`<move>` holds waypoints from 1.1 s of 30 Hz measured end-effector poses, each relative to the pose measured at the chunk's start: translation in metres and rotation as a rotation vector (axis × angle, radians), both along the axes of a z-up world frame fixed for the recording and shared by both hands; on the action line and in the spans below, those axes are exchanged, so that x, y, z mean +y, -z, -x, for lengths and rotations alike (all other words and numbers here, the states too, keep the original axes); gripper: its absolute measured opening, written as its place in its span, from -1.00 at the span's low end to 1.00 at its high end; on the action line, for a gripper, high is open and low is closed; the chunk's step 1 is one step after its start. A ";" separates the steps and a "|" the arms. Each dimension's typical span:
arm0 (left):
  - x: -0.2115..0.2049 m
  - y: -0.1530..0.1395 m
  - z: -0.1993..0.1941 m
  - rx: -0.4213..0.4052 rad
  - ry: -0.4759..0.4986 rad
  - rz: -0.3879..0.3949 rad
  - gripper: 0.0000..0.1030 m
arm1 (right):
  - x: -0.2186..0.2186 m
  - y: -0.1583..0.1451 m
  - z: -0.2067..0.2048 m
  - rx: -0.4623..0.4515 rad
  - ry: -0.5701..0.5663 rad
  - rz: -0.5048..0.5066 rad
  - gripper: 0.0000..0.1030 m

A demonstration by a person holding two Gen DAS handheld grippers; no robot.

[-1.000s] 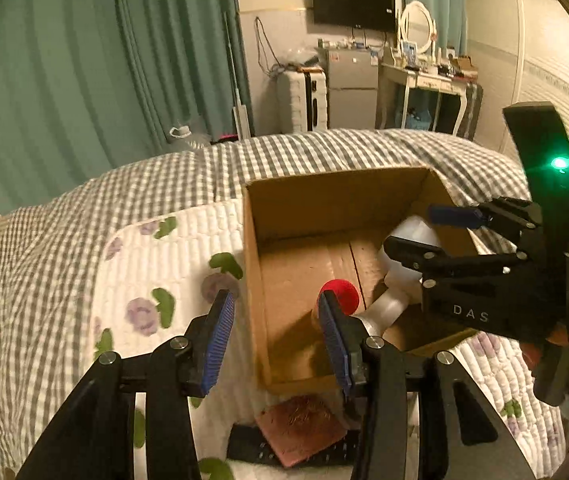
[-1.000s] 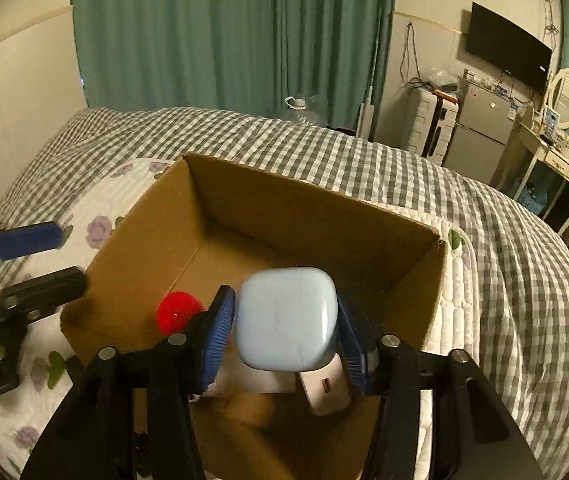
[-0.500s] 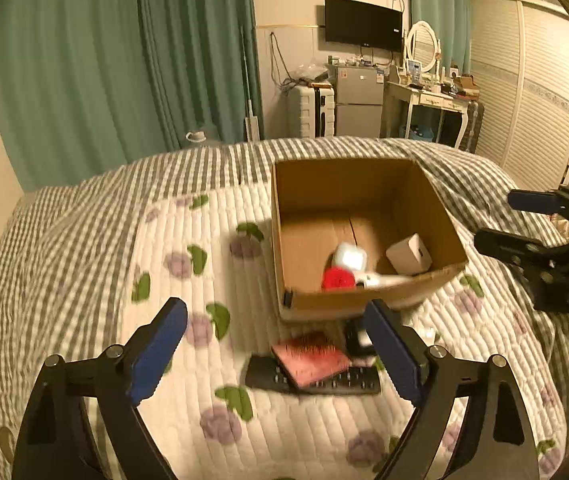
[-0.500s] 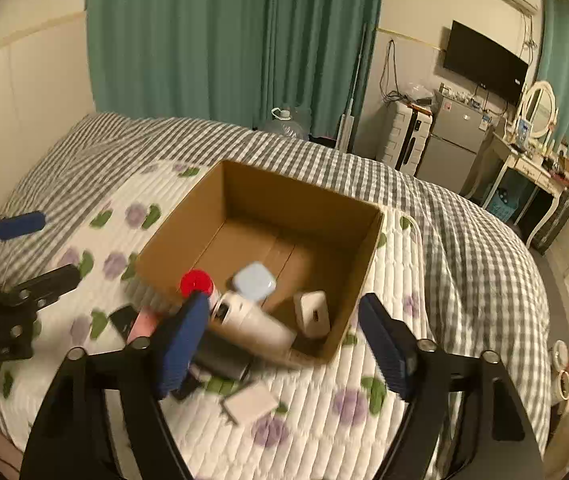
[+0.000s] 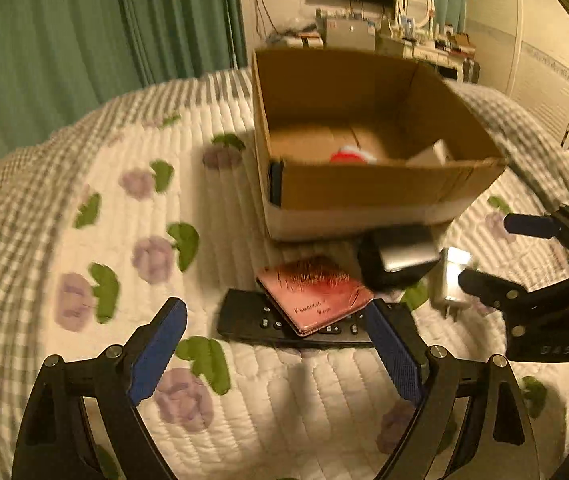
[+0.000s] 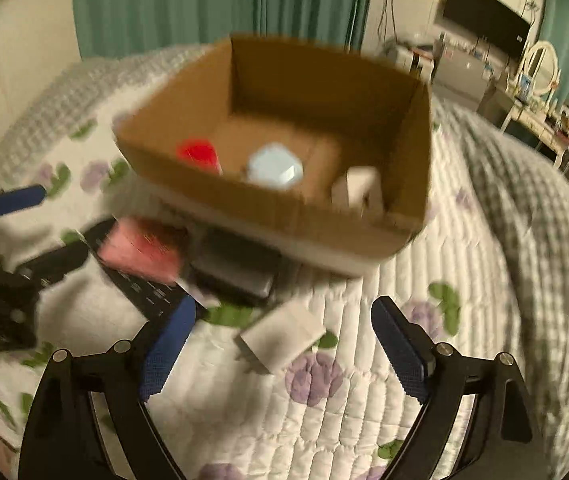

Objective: Organize rigid objects
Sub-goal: 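Grasp the flat white charger with the right tool, then grasp the grey UGREEN power bank with the left tool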

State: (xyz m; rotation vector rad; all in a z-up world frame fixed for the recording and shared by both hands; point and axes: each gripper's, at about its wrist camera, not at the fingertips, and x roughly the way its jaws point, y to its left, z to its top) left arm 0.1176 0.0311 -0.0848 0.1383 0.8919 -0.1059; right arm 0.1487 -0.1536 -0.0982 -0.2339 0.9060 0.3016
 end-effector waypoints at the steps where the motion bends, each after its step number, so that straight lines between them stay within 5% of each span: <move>1: -0.001 0.005 -0.003 0.011 0.003 -0.008 0.79 | -0.001 0.010 -0.003 0.014 0.000 0.014 0.74; 10: -0.011 0.026 -0.008 0.049 0.014 -0.031 0.79 | -0.005 0.066 -0.023 0.086 0.002 0.047 0.65; 13: -0.014 0.028 -0.010 0.063 0.012 -0.033 0.79 | -0.005 0.063 -0.021 0.064 -0.006 0.045 0.25; 22: -0.026 0.028 -0.025 0.103 -0.005 -0.016 0.79 | -0.020 0.038 -0.026 0.032 0.009 -0.001 0.25; 33: -0.066 0.023 -0.044 0.112 0.010 -0.002 0.79 | -0.039 0.029 -0.024 0.036 0.024 0.061 0.25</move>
